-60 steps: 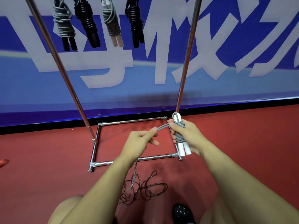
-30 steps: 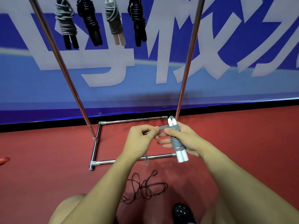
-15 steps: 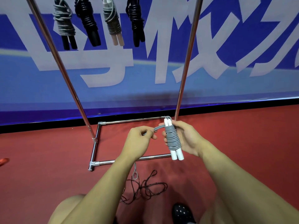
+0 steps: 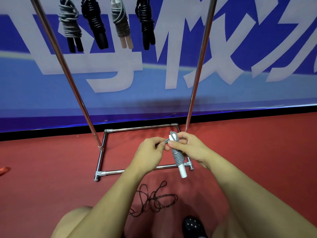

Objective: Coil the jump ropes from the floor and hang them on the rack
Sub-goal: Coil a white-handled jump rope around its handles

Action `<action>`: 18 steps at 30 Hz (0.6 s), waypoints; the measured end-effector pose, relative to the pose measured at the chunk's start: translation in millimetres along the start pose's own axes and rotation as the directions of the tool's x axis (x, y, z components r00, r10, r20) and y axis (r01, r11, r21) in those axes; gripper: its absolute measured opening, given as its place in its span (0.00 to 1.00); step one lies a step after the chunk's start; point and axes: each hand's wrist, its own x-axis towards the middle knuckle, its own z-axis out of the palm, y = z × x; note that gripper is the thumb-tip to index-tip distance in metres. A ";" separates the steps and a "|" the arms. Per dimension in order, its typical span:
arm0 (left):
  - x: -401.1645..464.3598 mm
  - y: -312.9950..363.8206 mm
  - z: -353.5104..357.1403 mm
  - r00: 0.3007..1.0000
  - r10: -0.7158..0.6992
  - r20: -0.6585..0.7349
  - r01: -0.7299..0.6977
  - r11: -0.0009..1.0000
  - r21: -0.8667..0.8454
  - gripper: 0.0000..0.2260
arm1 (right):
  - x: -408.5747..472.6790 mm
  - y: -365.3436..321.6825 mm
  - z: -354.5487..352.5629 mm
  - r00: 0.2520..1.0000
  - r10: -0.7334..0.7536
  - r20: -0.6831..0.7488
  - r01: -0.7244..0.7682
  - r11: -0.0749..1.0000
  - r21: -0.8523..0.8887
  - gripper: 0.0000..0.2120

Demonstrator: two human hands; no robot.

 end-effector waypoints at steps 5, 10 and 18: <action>-2.1 4.9 0.7 0.993 0.108 0.055 -0.103 0.991 -0.086 0.11 | -3.4 -1.4 7.0 0.997 0.066 0.051 -0.074 0.984 0.164 0.11; -2.4 1.9 -1.4 0.986 0.121 0.113 -0.103 0.983 -0.155 0.11 | -4.8 -6.2 9.5 0.989 0.077 0.124 -0.099 0.978 0.183 0.13; -2.5 5.2 -4.9 0.971 -0.188 0.147 0.219 0.946 -0.238 0.15 | -0.9 -4.7 0.3 0.998 -0.041 -0.044 0.043 0.998 0.046 0.04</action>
